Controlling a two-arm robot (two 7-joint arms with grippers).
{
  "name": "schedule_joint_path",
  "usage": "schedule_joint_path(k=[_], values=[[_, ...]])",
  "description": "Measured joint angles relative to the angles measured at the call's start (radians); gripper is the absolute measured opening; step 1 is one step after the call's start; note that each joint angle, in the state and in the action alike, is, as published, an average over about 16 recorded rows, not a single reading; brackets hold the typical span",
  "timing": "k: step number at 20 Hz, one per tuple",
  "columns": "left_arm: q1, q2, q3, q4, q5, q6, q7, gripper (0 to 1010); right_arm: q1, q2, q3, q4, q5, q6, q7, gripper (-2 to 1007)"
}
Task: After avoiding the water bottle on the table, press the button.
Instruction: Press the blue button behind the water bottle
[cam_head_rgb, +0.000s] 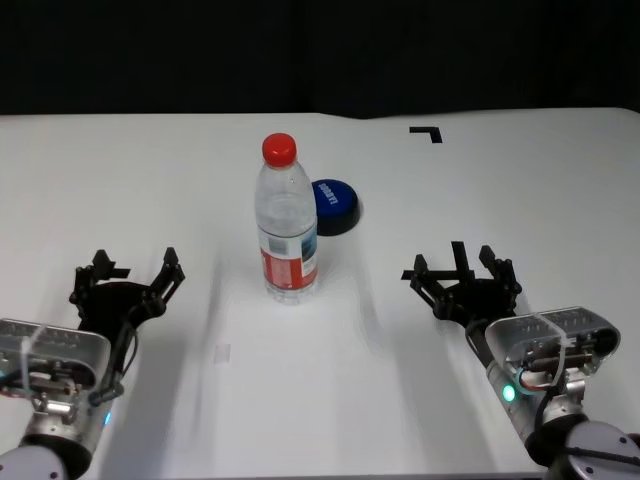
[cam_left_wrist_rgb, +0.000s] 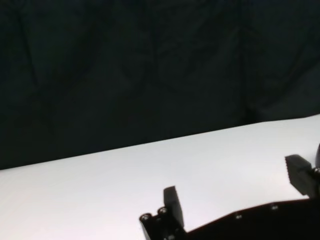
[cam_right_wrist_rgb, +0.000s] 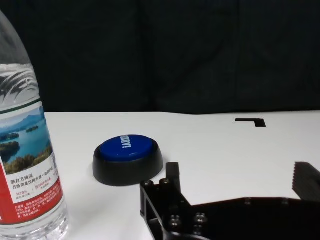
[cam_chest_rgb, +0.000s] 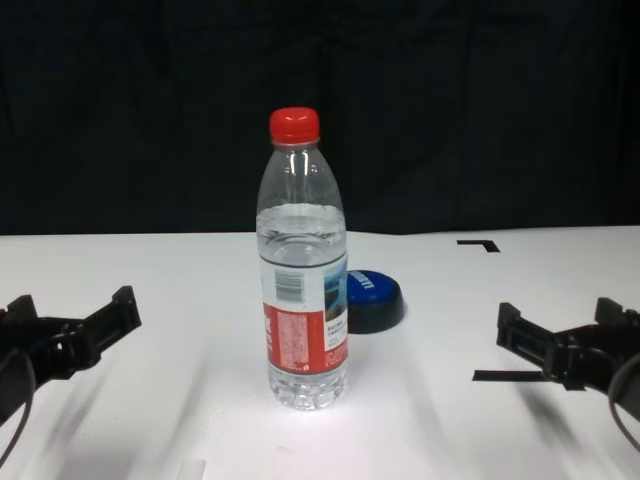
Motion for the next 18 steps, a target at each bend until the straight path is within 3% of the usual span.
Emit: schedule_joint_path(k=[18], values=[[0.004,0.002,0.008,0.0,0.005,-0.001,0.002,1003,0.0,0.0,0.0,0.0,0.0,0.0,0.0,1003]])
